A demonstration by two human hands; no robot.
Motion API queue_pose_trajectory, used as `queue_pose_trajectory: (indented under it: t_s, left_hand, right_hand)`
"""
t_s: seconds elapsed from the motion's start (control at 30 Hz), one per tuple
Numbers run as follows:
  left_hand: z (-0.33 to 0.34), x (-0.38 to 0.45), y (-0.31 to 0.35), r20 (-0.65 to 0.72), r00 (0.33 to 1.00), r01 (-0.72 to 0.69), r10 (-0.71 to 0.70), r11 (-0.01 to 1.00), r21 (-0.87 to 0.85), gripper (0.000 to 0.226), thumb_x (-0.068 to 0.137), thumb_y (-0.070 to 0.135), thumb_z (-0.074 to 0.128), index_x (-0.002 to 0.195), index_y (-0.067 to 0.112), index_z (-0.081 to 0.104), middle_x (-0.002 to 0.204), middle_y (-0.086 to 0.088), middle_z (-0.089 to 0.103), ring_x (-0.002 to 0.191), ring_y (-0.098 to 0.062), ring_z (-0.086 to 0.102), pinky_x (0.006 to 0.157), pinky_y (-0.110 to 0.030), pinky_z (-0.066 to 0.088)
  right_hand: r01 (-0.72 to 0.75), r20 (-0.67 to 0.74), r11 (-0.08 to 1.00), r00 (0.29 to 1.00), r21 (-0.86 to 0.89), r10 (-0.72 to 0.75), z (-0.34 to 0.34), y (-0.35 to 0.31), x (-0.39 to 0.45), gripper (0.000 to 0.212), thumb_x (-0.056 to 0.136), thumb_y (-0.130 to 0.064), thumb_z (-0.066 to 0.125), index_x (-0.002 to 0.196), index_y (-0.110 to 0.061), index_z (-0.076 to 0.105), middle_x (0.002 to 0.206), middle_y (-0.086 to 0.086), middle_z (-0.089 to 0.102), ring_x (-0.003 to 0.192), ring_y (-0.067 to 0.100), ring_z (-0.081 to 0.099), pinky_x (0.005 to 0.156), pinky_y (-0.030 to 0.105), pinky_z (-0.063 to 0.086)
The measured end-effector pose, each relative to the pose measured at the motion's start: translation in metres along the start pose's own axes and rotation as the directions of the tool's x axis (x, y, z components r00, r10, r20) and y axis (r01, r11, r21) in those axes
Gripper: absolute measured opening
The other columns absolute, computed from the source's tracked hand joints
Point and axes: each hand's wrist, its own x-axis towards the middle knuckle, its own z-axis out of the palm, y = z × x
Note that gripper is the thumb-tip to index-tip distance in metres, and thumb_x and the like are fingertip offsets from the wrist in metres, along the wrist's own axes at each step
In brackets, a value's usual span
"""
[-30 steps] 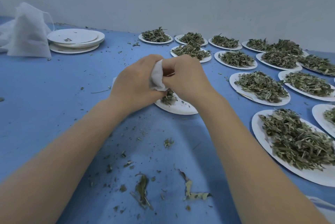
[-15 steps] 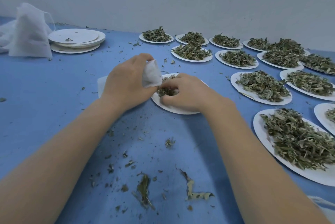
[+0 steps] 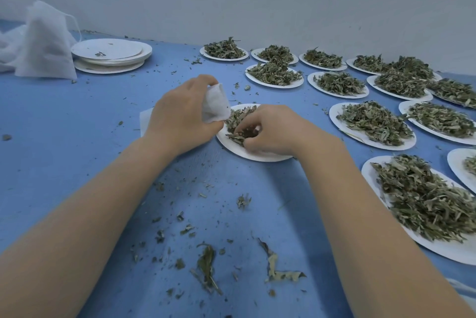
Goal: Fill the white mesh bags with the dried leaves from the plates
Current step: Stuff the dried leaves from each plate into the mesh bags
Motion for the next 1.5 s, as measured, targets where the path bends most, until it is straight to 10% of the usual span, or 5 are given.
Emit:
queue_pose_trajectory:
  t_s: [0.57,0.9,1.03,1.23,1.5]
  left_hand:
    - [0.002,-0.002,-0.006,0.104,0.994,-0.037,0.035,0.999,0.016,0.053,0.073,0.029,0.070,0.120,0.019,0.048,0.112,-0.003,0.059,0.095,-0.028,0.056,0.075,-0.036,0.044]
    - [0.005,-0.003,0.010,0.025,0.990,-0.144,0.142,0.985,0.097,0.051,0.067,0.017,0.070,0.114,0.003,0.057,0.099,-0.016,0.063,0.080,-0.037,0.058,0.068,-0.036,0.039]
    - [0.006,-0.003,0.013,0.003,0.996,-0.094,0.094,0.994,0.062,0.052,0.069,0.015,0.068,0.117,0.005,0.053,0.098,-0.015,0.063,0.081,-0.036,0.057,0.066,-0.030,0.034]
    - [0.006,-0.003,0.014,0.020,0.999,-0.043,0.045,0.993,-0.108,0.052,0.071,0.022,0.072,0.119,0.014,0.053,0.102,-0.004,0.061,0.085,-0.021,0.054,0.066,-0.021,0.030]
    - [0.007,-0.003,0.017,-0.022,0.999,-0.042,0.039,0.978,-0.206,0.048,0.067,0.027,0.072,0.111,0.015,0.059,0.094,0.008,0.059,0.078,-0.010,0.049,0.065,-0.013,0.030]
  right_hand:
    - [-0.024,-0.325,0.945,0.936,0.327,0.136,-0.021,0.014,-0.004,0.013,0.082,-0.016,0.068,0.091,-0.022,0.076,0.060,-0.015,0.063,0.050,0.000,0.057,0.042,0.008,0.041]
    - [0.046,-0.291,0.996,0.954,-0.083,-0.068,-0.016,-0.021,0.001,0.023,0.082,-0.014,0.056,0.061,-0.020,0.063,0.054,0.003,0.045,0.061,0.021,0.035,0.052,0.020,0.031]
    - [0.168,-0.343,0.931,0.938,0.323,-0.050,-0.014,-0.018,-0.002,0.008,0.078,-0.013,0.070,0.085,-0.015,0.075,0.068,-0.002,0.067,0.063,0.010,0.059,0.058,0.006,0.039]
    - [0.175,-0.281,0.831,0.959,0.529,-0.023,-0.012,-0.016,-0.002,0.019,0.076,-0.007,0.073,0.094,-0.013,0.073,0.085,0.005,0.074,0.086,0.018,0.069,0.082,0.042,0.055]
    - [0.162,-0.297,0.908,0.954,0.387,-0.044,-0.008,-0.023,-0.001,0.011,0.082,-0.007,0.063,0.081,-0.013,0.073,0.055,0.000,0.047,0.049,0.006,0.035,0.046,0.014,0.030]
